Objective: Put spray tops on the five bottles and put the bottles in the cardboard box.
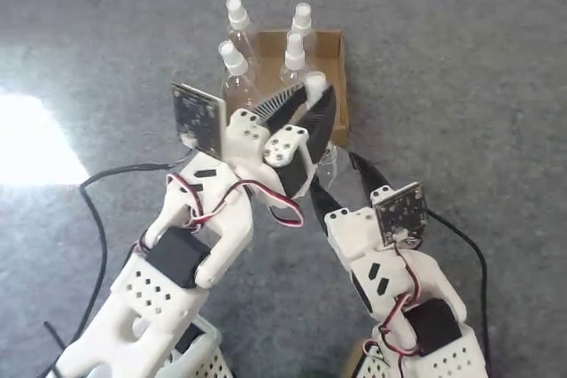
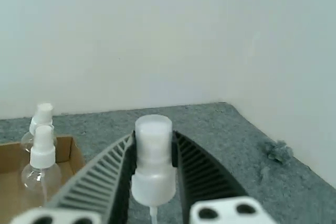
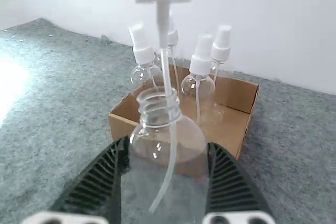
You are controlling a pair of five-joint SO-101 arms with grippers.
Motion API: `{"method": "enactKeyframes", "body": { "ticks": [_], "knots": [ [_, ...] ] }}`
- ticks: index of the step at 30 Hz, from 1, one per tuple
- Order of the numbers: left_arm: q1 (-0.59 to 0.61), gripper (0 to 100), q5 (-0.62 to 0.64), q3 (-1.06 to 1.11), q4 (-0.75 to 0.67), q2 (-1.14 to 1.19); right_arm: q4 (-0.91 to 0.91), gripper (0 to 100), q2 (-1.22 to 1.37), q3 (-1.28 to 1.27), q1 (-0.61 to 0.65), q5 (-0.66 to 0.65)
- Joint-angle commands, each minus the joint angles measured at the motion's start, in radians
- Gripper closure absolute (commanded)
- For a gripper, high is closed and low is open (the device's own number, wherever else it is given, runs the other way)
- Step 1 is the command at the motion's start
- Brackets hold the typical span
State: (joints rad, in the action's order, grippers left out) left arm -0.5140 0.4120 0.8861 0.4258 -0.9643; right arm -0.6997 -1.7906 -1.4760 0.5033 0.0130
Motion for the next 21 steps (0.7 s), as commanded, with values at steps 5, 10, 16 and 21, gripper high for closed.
{"method": "enactKeyframes", "body": {
  "ticks": [5, 10, 16, 21],
  "knots": [
    [-0.021, 99, -0.014, 0.044, -0.028, -0.026, 0.024, 96.8, -0.028, 0.023, -0.084, 0.011],
    [-0.06, 99, -0.015, 0.061, -0.026, -0.025, 0.024, 96.8, -0.028, 0.021, -0.084, 0.005],
    [-0.104, 99, -0.017, 0.133, -0.048, -0.023, 0.015, 96.9, -0.028, 0.017, -0.085, -0.008],
    [-0.104, 99, -0.017, 0.168, -0.106, -0.023, 0.013, 96.9, -0.028, 0.017, -0.085, -0.04]
  ]
}}
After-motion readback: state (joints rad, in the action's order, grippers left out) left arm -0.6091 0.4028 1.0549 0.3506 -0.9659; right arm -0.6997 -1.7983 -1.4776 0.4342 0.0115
